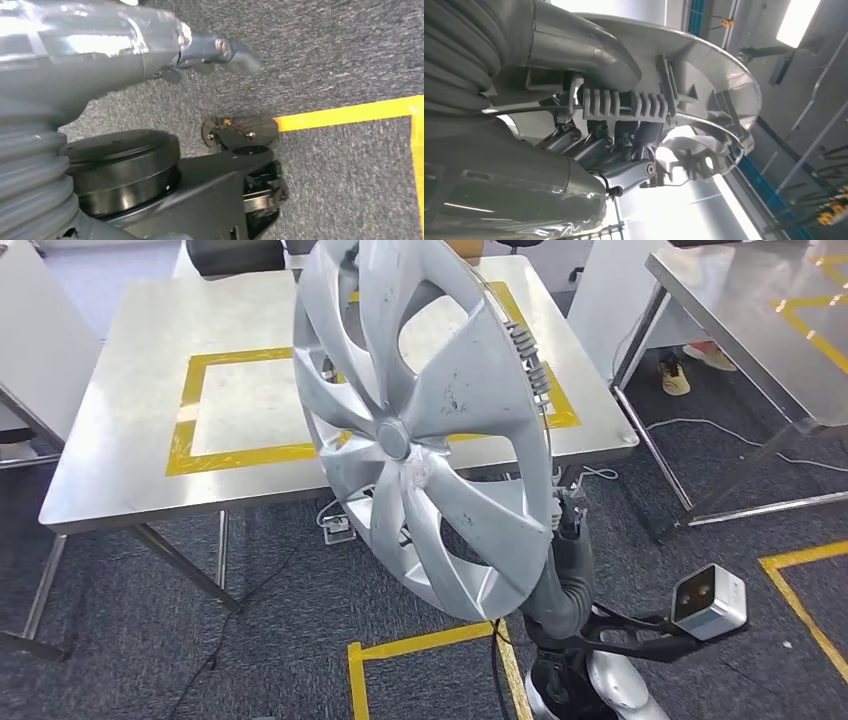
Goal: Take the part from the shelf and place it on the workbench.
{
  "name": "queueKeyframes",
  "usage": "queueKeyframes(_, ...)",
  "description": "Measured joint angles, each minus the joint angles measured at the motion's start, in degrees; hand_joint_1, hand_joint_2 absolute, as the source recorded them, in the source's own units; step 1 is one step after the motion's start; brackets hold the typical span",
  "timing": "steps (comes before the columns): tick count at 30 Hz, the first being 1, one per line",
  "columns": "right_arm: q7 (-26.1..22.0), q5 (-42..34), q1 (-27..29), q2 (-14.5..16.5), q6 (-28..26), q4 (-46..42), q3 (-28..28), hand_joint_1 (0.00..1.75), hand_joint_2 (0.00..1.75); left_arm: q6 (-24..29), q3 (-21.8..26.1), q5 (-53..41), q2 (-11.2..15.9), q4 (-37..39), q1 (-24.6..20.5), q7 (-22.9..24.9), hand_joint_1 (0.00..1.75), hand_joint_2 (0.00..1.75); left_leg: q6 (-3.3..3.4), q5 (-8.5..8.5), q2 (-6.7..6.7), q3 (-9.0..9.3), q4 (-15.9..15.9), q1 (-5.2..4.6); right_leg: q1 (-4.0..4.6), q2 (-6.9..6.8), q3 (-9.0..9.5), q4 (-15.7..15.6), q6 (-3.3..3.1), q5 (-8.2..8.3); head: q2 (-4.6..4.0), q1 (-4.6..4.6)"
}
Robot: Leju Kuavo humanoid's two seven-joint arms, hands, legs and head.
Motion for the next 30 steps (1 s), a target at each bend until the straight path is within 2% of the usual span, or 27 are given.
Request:
queueKeyframes(3, -0.54, -0.35, 0.25, 0.05, 0.4, 0.1, -0.04, 1.75, 1.75, 0.01, 0.01, -0.03, 0.19, 0.01, 0.07, -0.06, 0.0, 1.75, 1.47, -0.71, -0.06, 0.35, -0.42, -0.2, -0.09, 0.02, 0.14, 0.08, 0.69, -0.51, 0.0, 0.39)
queueKeyframes(5, -0.76, -0.65, 0.36, 0.06, 0.89, 0.21, -0.05, 1.75, 1.75, 0.21, 0.02, -0.16, 0.38, 0.0, 0.01, -0.45, 0.0, 1.75, 2.17, -0.94, -0.13, 0.73, -0.56, -0.11, -0.2, 0.03, -0.82, 2.47, 1.14, -2.04, 0.0, 0.68)
queueKeyframes(6, -0.93, -0.94, 0.37, 0.07, 1.34, 0.31, -0.05, 1.75, 1.75, 0.34, 0.02, -0.25, 0.48, 0.0, -0.02, -0.6, 0.0, 1.75, 2.45, -1.11, -0.11, 0.94, -0.59, -0.11, -0.21, 0.04, -2.29, 5.5, 1.34, -3.48, 0.0, 0.98)
queueKeyframes(8, -1.2, -1.57, 0.36, 0.18, 2.36, 0.63, -0.04, 1.75, 1.75, 0.51, 0.02, -0.4, 0.65, 0.01, -0.04, -0.62, 0.0, 1.75, 2.88, -1.51, -0.03, 1.34, -0.58, -0.26, -0.2, 0.04, -6.68, 13.44, 1.54, -6.29, 0.0, 1.7)
queueKeyframes(9, -1.25, -1.8, 0.36, 0.26, 2.72, 0.83, -0.01, 1.75, 1.75, 0.59, 0.02, -0.46, 0.73, 0.01, -0.02, -0.52, 0.0, 1.75, 2.98, -1.75, -0.01, 1.62, -0.58, -0.34, -0.18, 0.04, -8.46, 16.17, 1.47, -6.61, 0.0, 2.0)
queueKeyframes(10, -1.25, -1.94, 0.36, 0.33, 2.97, 1.04, 0.01, 1.75, 1.75, 0.66, 0.02, -0.51, 0.83, 0.01, -0.02, -0.43, 0.0, 1.75, 3.02, -2.01, -0.03, 1.99, -0.58, -0.42, -0.14, 0.04, -9.34, 16.9, 1.27, -5.73, 0.0, 2.3)
queueKeyframes(11, -1.25, -2.07, 0.33, 0.39, 3.15, 1.27, 0.02, 1.75, 1.75, 0.74, 0.02, -0.54, 0.93, 0.01, -0.03, -0.37, 0.0, 1.75, 3.0, -2.29, -0.1, 2.45, -0.58, -0.51, -0.08, 0.06, -9.17, 15.37, 0.93, -3.71, 0.0, 2.55)
queueKeyframes(13, -1.25, -2.34, 0.12, 0.49, 3.52, 1.76, 0.03, 1.75, 1.75, 0.86, 0.02, -0.57, 1.07, -0.01, -0.09, -0.43, 0.0, 1.75, 2.86, -2.87, -0.24, 3.37, -0.66, -0.65, 0.22, 0.18, -6.87, 8.44, -0.21, 1.26, 0.0, 2.89)
queueKeyframes(14, -1.25, -2.49, -0.05, 0.54, 3.72, 1.97, 0.04, 1.75, 1.75, 0.91, 0.02, -0.57, 1.1, -0.01, -0.15, -0.52, 0.0, 1.75, 2.7, -3.08, -0.31, 3.62, -0.71, -0.69, 0.43, 0.21, -5.7, 5.21, -0.78, 2.79, 0.0, 2.89)
queueKeyframes(15, -1.25, -2.62, -0.27, 0.6, 3.89, 2.14, 0.04, 1.75, 1.75, 0.96, 0.02, -0.56, 1.12, -0.01, -0.21, -0.64, 0.0, 1.75, 2.47, -3.2, -0.32, 3.68, -0.8, -0.68, 0.66, 0.22, -4.87, 3.01, -1.24, 3.32, 0.0, 2.96)
queueKeyframes(16, -1.25, -2.7, -0.42, 0.65, 4.01, 2.29, 0.04, 1.75, 1.75, 1.0, 0.02, -0.54, 1.12, -0.01, -0.26, -0.75, 0.0, 1.75, 2.2, -3.24, -0.31, 3.64, -0.95, -0.61, 0.83, 0.21, -4.48, 2.08, -1.5, 3.07, 0.0, 2.97)
queueKeyframes(18, -1.24, -2.75, -0.55, 0.8, 4.11, 2.54, 0.04, 1.75, 1.75, 1.09, 0.02, -0.53, 1.17, -0.01, -0.3, -0.87, 0.0, 1.75, 1.52, -3.28, -0.24, 3.78, -1.34, -0.53, 0.82, 0.15, -3.91, 0.72, -1.6, 2.93, 0.0, 3.19)
queueKeyframes(20, -1.23, -2.78, -0.58, 1.0, 4.14, 2.79, 0.03, 1.75, 1.75, 1.17, 0.02, -0.54, 1.29, -0.01, -0.33, -0.91, 0.0, 1.75, 0.94, -4.16, -0.37, 3.35, -0.13, -0.51, 0.54, 0.06, -2.97, -0.65, -1.62, 3.26, 0.0, 2.88)
queueKeyframes(21, -1.22, -2.79, -0.62, 1.14, 4.15, 2.92, 0.02, 1.75, 1.75, 1.21, 0.02, -0.53, 1.37, -0.01, -0.33, -0.92, 0.0, 1.75, 0.73, -5.29, -0.5, 2.23, 2.11, -0.49, 0.39, -0.01, -2.49, -1.16, -1.68, 3.36, 0.0, 2.57)
queueKeyframes(23, -1.22, -2.8, -0.68, 1.44, 4.16, 3.23, 0.02, 1.75, 1.75, 1.22, 0.02, -0.52, 1.54, -0.01, -0.27, -0.92, 0.0, 1.75, 0.35, -8.01, -0.73, -1.71, 8.87, -0.42, 0.44, -0.08, -1.98, -1.35, -1.89, 3.07, 0.0, 1.85)
queueKeyframes(24, -1.22, -2.8, -0.67, 1.55, 4.17, 3.42, 0.02, 1.75, 1.75, 1.22, 0.02, -0.52, 1.6, -0.01, -0.21, -0.92, 0.0, 1.75, 0.19, -8.56, -0.75, -3.63, 11.65, -0.39, 0.45, -0.1, -1.77, -1.33, -1.95, 2.84, 0.0, 1.57)
queueKeyframes(25, -1.22, -2.81, -0.64, 1.62, 4.17, 3.62, 0.03, 1.75, 1.75, 1.22, 0.02, -0.52, 1.65, -0.01, -0.15, -0.91, 0.0, 1.75, 0.07, -8.01, -0.74, -4.76, 12.71, -0.36, 0.45, -0.09, -1.5, -1.29, -1.93, 2.57, 0.0, 1.34)
queueKeyframes(26, -1.22, -2.81, -0.61, 1.66, 4.17, 3.82, 0.03, 1.75, 1.75, 1.22, 0.02, -0.52, 1.68, -0.01, -0.12, -0.91, 0.0, 1.75, 0.01, -6.33, -0.7, -4.8, 11.71, -0.34, 0.43, -0.06, -1.15, -1.22, -1.84, 2.25, 0.0, 1.13)
queueKeyframes(28, -1.22, -2.81, -0.57, 1.72, 4.17, 4.13, 0.03, 1.75, 1.75, 1.22, 0.02, -0.52, 1.8, -0.01, -0.11, -0.91, 0.0, 1.75, 0.14, -1.65, -0.5, -2.19, 5.09, -0.31, 0.37, 0.01, -0.35, -0.94, -1.45, 1.42, 0.0, 0.55)
queueKeyframes(29, -1.22, -2.82, -0.62, 1.77, 4.2, 4.22, 0.03, 1.75, 1.75, 1.23, 0.02, -0.52, 1.87, -0.02, -0.13, -0.9, 0.0, 1.75, 0.35, -0.27, -0.38, -0.73, 1.83, -0.36, 0.45, 0.05, -0.09, -0.65, -1.12, 0.95, 0.0, 0.2)
queueKeyframes(30, -1.22, -2.82, -0.69, 1.84, 4.23, 4.28, 0.04, 1.75, 1.75, 1.24, 0.02, -0.51, 1.92, -0.02, -0.14, -0.88, 0.0, 1.75, 0.68, 0.32, -0.28, 0.27, -0.29, -0.44, 0.52, 0.09, 0.05, -0.47, -0.78, 0.6, 0.0, -0.05)
